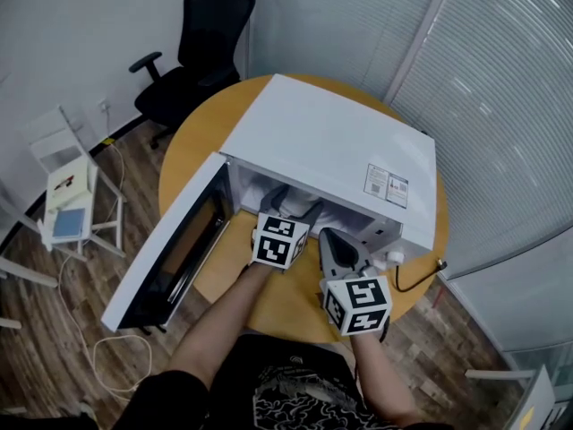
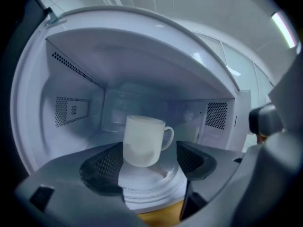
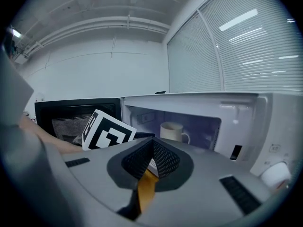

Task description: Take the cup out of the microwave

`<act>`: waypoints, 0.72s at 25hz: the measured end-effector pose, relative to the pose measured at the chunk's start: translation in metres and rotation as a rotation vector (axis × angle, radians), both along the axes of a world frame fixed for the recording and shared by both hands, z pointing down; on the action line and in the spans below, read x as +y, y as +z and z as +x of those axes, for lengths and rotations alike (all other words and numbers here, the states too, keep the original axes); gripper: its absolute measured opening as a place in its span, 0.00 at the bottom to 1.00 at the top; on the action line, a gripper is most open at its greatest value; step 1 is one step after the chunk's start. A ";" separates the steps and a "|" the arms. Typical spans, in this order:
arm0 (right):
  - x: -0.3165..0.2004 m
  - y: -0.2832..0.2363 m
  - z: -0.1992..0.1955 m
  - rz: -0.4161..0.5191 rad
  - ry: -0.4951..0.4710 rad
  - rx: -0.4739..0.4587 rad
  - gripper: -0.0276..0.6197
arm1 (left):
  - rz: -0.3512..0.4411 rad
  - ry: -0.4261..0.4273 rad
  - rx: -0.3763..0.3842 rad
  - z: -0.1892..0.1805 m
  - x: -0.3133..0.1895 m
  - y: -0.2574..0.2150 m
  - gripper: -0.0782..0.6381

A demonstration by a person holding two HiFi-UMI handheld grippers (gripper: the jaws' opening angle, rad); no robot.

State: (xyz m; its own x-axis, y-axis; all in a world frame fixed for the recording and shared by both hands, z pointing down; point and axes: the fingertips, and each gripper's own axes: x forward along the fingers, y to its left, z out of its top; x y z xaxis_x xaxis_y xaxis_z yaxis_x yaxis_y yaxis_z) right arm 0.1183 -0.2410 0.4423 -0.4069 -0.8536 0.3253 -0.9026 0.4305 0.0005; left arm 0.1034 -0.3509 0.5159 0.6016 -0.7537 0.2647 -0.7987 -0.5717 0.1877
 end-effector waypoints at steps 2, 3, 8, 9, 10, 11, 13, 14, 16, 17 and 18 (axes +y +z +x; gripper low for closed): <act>-0.004 0.002 0.000 -0.002 0.006 -0.002 0.07 | -0.003 0.007 -0.014 0.001 -0.007 0.003 0.61; -0.005 0.003 0.000 -0.003 0.008 -0.003 0.07 | -0.005 0.009 -0.019 0.002 -0.010 0.005 0.63; -0.010 0.008 0.001 -0.014 0.014 0.001 0.07 | 0.009 0.027 -0.031 0.009 -0.025 0.001 0.70; -0.011 0.009 0.002 -0.015 0.016 0.001 0.07 | 0.010 0.030 -0.034 0.011 -0.027 0.000 0.72; -0.012 0.009 0.003 -0.015 0.019 0.000 0.07 | 0.010 0.032 -0.041 0.012 -0.029 0.000 0.73; -0.012 0.009 0.004 -0.015 0.022 -0.001 0.07 | 0.008 0.032 -0.051 0.013 -0.031 0.001 0.73; -0.014 0.010 0.005 -0.015 0.027 -0.004 0.07 | 0.005 0.031 -0.067 0.012 -0.035 0.002 0.75; -0.014 0.010 0.005 -0.017 0.028 -0.006 0.07 | 0.000 0.028 -0.069 0.011 -0.037 0.002 0.76; -0.014 0.012 0.003 -0.022 0.025 -0.009 0.07 | -0.017 0.020 -0.071 0.010 -0.040 0.003 0.77; -0.014 0.013 0.003 -0.025 0.022 -0.010 0.07 | -0.025 0.017 -0.078 0.010 -0.041 0.004 0.77; -0.015 0.015 0.002 -0.028 0.018 -0.011 0.07 | -0.032 0.017 -0.091 0.011 -0.043 0.006 0.77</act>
